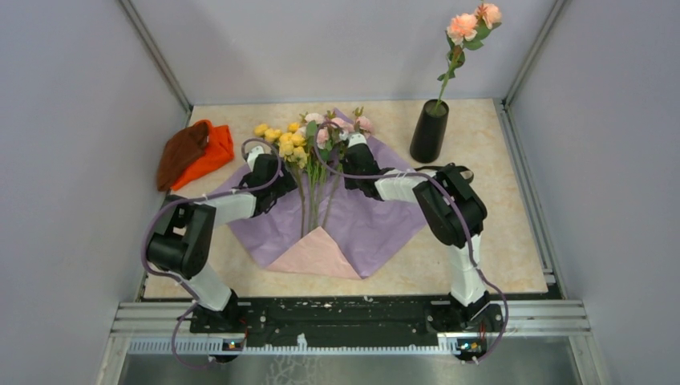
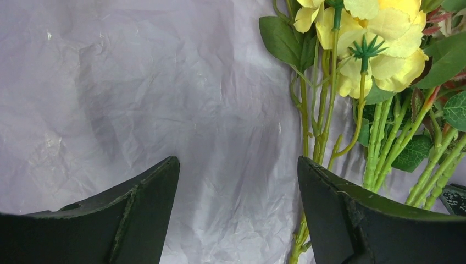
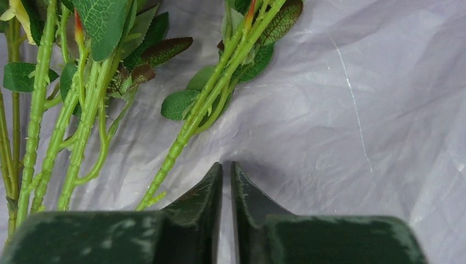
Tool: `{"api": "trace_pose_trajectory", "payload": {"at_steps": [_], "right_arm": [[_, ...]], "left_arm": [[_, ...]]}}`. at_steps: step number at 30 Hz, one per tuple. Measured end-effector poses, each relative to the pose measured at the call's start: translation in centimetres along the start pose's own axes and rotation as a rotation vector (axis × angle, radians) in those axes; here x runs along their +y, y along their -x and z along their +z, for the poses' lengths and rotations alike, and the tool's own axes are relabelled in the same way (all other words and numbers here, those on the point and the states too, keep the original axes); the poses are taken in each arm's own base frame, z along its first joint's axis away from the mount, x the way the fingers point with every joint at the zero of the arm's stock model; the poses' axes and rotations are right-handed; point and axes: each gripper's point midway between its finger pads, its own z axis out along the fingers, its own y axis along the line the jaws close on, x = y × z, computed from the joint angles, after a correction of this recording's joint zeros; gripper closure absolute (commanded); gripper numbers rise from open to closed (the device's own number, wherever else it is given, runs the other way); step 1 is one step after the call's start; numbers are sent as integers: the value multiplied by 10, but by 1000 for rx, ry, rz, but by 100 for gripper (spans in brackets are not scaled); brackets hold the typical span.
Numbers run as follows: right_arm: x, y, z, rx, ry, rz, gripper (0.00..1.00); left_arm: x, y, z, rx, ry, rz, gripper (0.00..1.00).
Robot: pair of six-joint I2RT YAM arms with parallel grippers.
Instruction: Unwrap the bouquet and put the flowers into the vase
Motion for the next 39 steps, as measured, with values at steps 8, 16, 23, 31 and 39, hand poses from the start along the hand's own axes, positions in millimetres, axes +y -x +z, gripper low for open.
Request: {"api": "trace_pose_trajectory", "payload": {"at_steps": [8,16,23,31,39], "right_arm": [[18,-17,-17,53,9,-77,76],[61,-14,-28,58,80,-128,78],[72,-9,-30,49,103,-133,83],[70,-15,-26,63,97,-135,90],[71,-20,-18,67,98,-133,99]], "left_arm": [[-5,-14,-18,61,-49,14,14],[-18,-26,-31,93,-84,49,13],[-17,-28,-32,101,-79,54,13],[-17,-33,-30,111,-75,59,13],[-29,-28,-20,110,-95,54,13]]}}
